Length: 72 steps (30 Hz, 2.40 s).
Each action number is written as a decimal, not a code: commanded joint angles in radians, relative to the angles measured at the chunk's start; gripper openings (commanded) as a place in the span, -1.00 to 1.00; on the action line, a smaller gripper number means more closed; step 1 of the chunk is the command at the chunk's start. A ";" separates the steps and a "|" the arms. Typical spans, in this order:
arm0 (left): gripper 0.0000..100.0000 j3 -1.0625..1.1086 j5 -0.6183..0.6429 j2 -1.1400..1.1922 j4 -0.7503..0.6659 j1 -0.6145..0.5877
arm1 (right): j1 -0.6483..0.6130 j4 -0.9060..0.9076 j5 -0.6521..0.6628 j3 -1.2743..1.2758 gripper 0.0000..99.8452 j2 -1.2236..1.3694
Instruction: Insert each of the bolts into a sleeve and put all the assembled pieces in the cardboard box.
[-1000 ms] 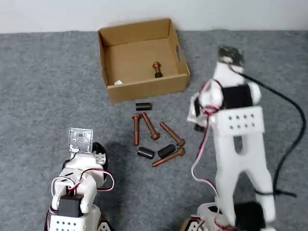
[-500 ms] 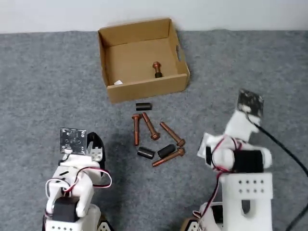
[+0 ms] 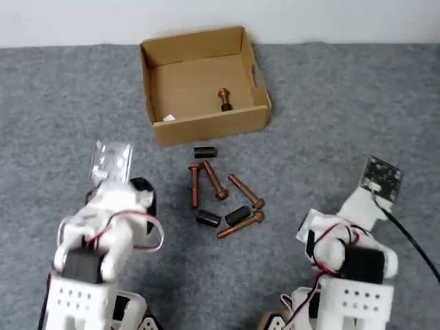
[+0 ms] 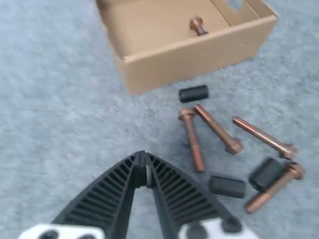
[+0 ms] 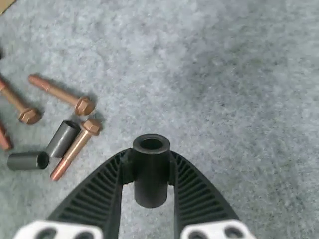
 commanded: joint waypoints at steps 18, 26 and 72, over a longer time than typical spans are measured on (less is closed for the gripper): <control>-0.96 -0.713 0.319 1.088 0.049 0.173 | 0.025 -0.073 0.095 0.138 -0.98 -0.372; -0.72 -0.924 0.318 1.376 0.075 0.117 | 0.028 -0.073 0.095 0.149 -0.98 -0.435; -0.99 -1.366 0.322 1.013 0.546 0.092 | -0.124 -0.062 0.091 0.210 -0.98 -0.591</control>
